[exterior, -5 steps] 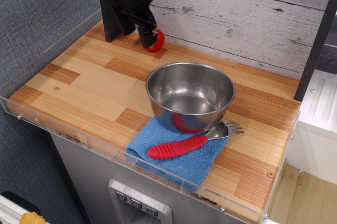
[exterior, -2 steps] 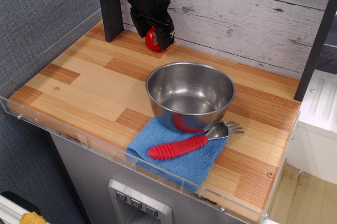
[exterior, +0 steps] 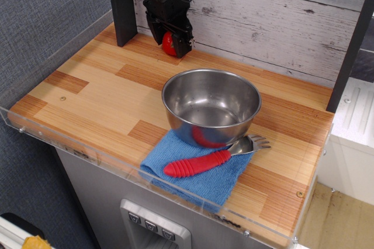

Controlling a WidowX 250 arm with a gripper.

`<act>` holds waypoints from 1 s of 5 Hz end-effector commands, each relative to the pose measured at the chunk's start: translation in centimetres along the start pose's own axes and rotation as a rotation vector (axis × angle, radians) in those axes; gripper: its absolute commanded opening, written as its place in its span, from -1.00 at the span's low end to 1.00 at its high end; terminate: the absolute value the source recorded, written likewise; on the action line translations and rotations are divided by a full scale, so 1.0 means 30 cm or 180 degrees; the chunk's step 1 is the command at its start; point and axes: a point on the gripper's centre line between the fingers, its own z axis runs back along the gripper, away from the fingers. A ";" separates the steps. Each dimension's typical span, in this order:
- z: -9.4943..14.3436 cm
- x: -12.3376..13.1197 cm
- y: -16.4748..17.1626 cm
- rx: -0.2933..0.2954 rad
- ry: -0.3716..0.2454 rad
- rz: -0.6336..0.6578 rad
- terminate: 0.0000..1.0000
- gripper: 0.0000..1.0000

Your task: Move the strawberry to the left of the pot and blue cloth.

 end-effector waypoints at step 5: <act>0.469 -0.052 0.039 0.0185 -0.0170 0.0407 -1.00 -1.00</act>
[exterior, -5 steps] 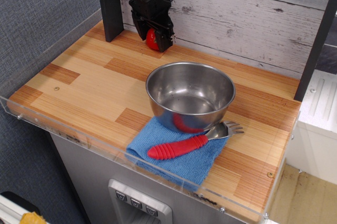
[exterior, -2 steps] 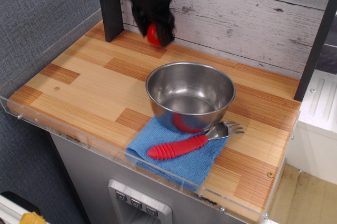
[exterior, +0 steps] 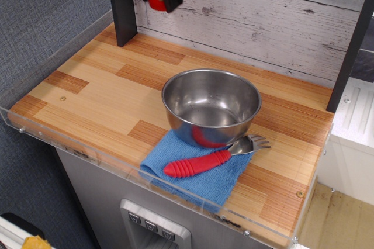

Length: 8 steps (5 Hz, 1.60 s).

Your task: Move the strawberry to the left of the pot and blue cloth.

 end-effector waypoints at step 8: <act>0.002 -0.427 -0.073 0.0044 0.0250 0.0467 -1.00 -1.00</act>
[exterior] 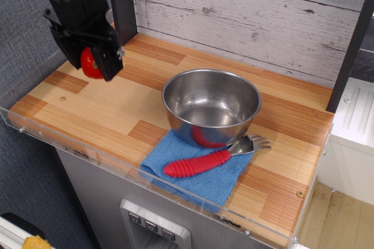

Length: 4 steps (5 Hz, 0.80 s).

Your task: Move the strawberry to the left of the pot and blue cloth.

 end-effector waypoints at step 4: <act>-0.178 0.021 0.010 0.0170 0.0242 -0.0176 -1.00 -1.00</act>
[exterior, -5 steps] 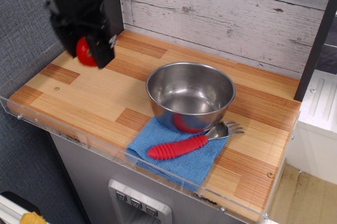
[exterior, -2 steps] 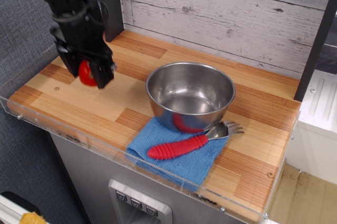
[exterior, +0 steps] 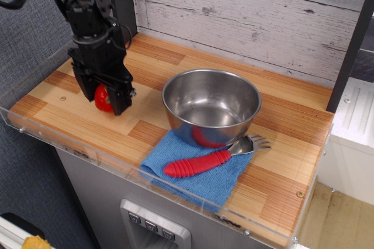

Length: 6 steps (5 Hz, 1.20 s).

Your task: Move the strawberry to the left of the pot and blue cloth.

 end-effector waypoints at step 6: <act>0.215 0.092 0.030 0.0062 -0.0250 0.0050 -1.00 1.00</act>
